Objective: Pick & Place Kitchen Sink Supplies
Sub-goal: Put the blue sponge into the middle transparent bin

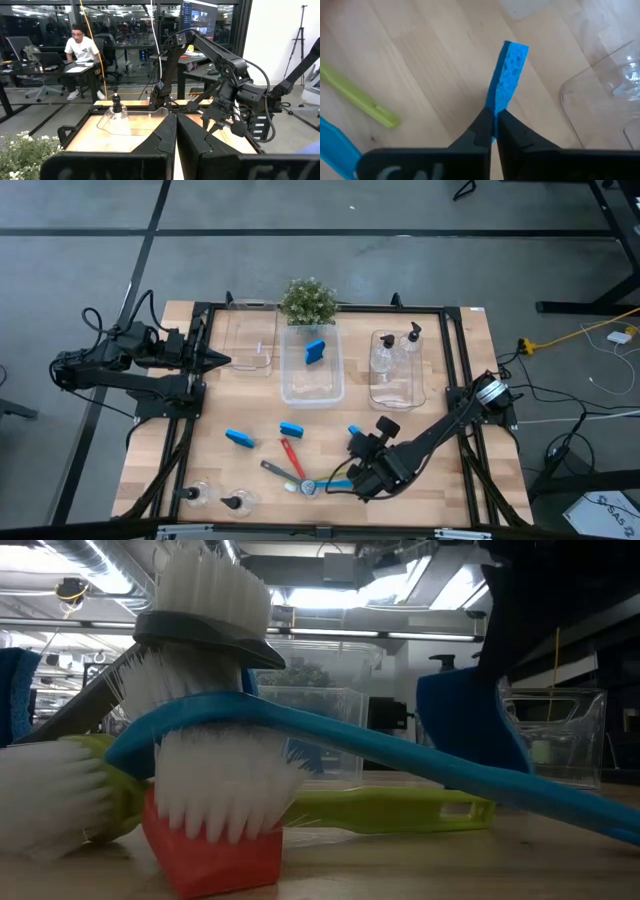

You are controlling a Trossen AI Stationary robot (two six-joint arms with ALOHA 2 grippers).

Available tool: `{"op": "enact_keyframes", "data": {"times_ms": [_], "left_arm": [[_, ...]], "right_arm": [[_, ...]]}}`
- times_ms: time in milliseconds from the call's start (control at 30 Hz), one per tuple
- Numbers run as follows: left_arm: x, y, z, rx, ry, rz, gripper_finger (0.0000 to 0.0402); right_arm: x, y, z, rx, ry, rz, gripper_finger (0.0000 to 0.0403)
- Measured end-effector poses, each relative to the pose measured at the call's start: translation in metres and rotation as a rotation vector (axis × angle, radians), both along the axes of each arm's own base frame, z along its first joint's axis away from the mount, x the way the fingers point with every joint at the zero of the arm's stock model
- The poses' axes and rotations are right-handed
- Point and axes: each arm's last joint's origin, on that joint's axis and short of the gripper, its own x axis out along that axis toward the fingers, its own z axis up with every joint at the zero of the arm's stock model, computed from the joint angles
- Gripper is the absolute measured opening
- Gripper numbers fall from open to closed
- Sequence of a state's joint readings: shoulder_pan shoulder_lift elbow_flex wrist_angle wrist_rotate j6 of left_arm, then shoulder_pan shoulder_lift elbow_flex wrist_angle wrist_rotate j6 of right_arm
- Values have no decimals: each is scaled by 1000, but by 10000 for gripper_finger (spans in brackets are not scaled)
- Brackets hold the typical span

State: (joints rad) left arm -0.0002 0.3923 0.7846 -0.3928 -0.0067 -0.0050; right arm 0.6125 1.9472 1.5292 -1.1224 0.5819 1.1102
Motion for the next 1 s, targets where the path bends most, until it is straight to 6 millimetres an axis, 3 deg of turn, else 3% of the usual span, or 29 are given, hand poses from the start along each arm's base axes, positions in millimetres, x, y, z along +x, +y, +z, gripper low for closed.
{"op": "enact_keyframes", "data": {"times_ms": [200, 533, 1000], "left_arm": [[0, 0, 0, 0, 0, 0, 6], [0, 0, 0, 0, 0, 0, 6], [0, 0, 0, 0, -1, 0, 6]], "right_arm": [[0, -8, 16, -1, 44, 75, 7], [-6, -24, 82, 91, -16, 279, 7], [-3, -73, 167, 75, -194, 481, 7]]}}
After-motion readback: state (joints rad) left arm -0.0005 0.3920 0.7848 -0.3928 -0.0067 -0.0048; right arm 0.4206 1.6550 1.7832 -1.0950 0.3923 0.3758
